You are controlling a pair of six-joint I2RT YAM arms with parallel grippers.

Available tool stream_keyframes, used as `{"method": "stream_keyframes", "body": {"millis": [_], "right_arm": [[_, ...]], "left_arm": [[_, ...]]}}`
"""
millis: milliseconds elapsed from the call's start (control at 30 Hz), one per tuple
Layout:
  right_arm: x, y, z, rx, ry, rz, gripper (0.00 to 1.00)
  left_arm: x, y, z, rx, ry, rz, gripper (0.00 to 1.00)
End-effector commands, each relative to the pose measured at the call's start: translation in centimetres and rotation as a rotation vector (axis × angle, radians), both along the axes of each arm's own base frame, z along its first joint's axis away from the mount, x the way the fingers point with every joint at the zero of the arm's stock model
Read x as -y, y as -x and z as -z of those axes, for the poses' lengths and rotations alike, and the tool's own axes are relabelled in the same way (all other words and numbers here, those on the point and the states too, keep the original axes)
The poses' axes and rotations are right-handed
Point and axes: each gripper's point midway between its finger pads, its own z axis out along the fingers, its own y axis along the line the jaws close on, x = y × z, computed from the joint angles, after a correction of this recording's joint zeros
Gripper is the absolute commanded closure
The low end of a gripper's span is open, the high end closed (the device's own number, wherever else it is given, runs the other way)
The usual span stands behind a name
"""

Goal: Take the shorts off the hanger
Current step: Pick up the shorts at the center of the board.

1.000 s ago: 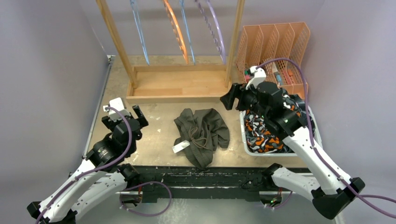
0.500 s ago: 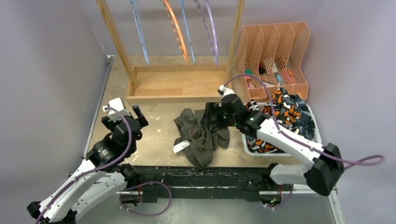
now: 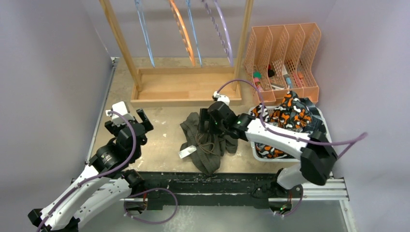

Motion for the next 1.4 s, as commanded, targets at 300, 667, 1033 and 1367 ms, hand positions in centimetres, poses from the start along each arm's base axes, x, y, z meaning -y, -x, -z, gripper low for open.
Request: {"method": "stream_keyframes", "body": {"millis": [300, 667, 1033, 1367], "right_arm": [[1.3, -0.7, 12.5, -0.174, 0.304, 0.114, 0.01], [9.7, 0.9, 13.9, -0.073, 0.653, 0.394, 0.38], [6.0, -0.8, -2.9, 0.212, 0.138, 0.2, 1.0], [9.1, 0.2, -11.3, 0.274, 0.049, 0.284, 1.0]], "left_arm": [[-0.6, 0.0, -1.0, 0.03, 0.001, -0.033, 0.14], [-1.4, 0.2, -1.5, 0.054, -0.005, -0.068, 0.13], [-0.7, -0.3, -0.9, 0.021, -0.027, -0.046, 0.13], [-1.0, -0.1, -1.0, 0.025, -0.024, -0.057, 0.13]]}}
